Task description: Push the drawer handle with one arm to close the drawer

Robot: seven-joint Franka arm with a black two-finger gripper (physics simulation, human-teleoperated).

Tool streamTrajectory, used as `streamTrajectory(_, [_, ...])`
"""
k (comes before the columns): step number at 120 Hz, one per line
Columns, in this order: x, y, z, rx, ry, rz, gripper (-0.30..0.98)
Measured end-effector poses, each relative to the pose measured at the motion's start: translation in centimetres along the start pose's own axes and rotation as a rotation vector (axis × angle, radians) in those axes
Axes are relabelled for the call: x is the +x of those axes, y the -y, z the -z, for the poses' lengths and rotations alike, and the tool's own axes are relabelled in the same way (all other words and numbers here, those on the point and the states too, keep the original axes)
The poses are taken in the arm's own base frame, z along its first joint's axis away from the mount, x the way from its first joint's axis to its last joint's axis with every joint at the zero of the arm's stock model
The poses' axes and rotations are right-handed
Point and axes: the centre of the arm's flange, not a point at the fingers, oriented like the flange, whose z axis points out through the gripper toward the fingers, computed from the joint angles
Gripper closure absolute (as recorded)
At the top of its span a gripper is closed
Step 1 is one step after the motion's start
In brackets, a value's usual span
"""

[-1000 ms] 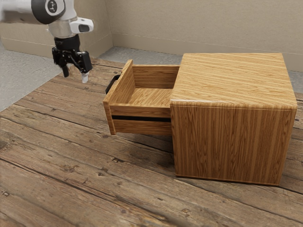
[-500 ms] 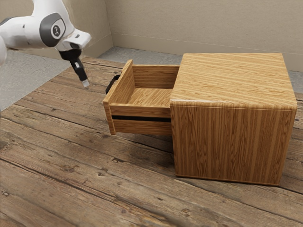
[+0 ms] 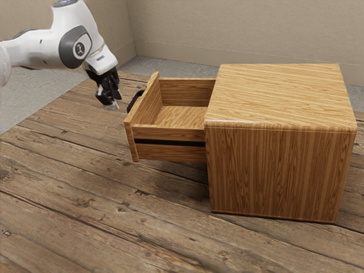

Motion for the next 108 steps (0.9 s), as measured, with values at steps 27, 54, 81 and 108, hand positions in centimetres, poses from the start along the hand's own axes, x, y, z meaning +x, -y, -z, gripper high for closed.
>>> streamTrajectory(27, [1.5,0.7,-1.8,-0.008,-0.038,-0.145,0.56])
streamTrajectory(54, [4.9,0.7,-2.1,-0.001,-0.08,-0.28,0.58])
streamTrajectory(81, [7.0,0.7,-3.0,-0.008,-0.101,-0.331,0.57])
streamTrajectory(108, [9.6,0.6,-3.6,-0.009,-0.126,-0.341,0.57])
